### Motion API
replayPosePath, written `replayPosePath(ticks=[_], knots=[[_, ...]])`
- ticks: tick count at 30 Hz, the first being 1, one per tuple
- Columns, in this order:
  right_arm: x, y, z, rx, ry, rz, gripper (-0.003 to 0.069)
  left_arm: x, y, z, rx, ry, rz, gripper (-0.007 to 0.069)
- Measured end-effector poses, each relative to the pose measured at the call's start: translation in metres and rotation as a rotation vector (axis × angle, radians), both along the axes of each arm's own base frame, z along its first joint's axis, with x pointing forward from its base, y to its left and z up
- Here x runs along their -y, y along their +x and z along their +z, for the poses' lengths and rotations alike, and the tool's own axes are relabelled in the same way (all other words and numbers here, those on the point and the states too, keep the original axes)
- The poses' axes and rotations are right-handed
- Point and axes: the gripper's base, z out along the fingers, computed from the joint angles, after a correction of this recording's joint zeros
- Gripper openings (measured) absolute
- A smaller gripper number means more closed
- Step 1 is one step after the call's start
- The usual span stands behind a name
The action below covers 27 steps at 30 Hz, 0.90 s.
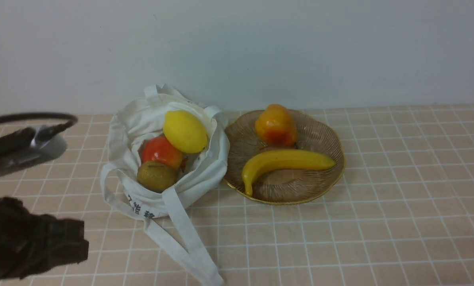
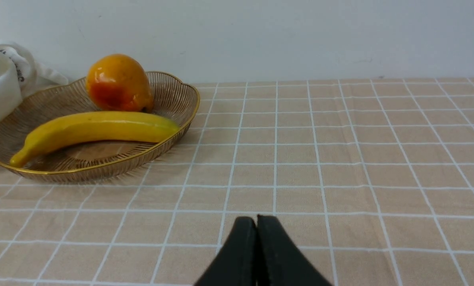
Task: Take the fruit out of the bag on the brown coffee tablecloth and place them on the plate.
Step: 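Reach into the bag and grasp the lemon with the left gripper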
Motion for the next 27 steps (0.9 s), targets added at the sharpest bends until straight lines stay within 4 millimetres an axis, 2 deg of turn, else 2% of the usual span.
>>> replayPosePath(ticks=[2, 7, 8, 13, 17, 20, 23, 27], knots=[[0.000, 0.000, 0.000, 0.000, 0.000, 0.000, -0.0015, -0.001, 0.026, 0.004, -0.028, 0.027, -0.008, -0.0002], [0.000, 0.000, 0.000, 0.000, 0.000, 0.000, -0.0015, 0.001, 0.065, 0.013, -0.040, 0.032, -0.013, 0.0049], [0.000, 0.000, 0.000, 0.000, 0.000, 0.000, -0.0015, 0.001, 0.079, 0.016, -0.042, 0.034, -0.014, 0.0082], [0.000, 0.000, 0.000, 0.000, 0.000, 0.000, -0.0015, 0.002, 0.118, 0.019, -0.030, 0.048, -0.036, 0.0213], [0.000, 0.000, 0.000, 0.000, 0.000, 0.000, -0.0015, 0.003, 0.154, 0.019, 0.036, 0.069, -0.045, 0.0356], [0.000, 0.000, 0.000, 0.000, 0.000, 0.000, -0.0015, 0.004, 0.178, 0.014, 0.097, 0.062, -0.032, 0.0449], [0.000, 0.000, 0.000, 0.000, 0.000, 0.000, -0.0015, 0.010, 0.201, -0.003, 0.107, -0.007, -0.017, 0.0534], [0.000, 0.000, 0.000, 0.000, 0.000, 0.000, -0.0015, 0.017, 0.221, -0.026, 0.097, -0.120, 0.007, 0.0593]])
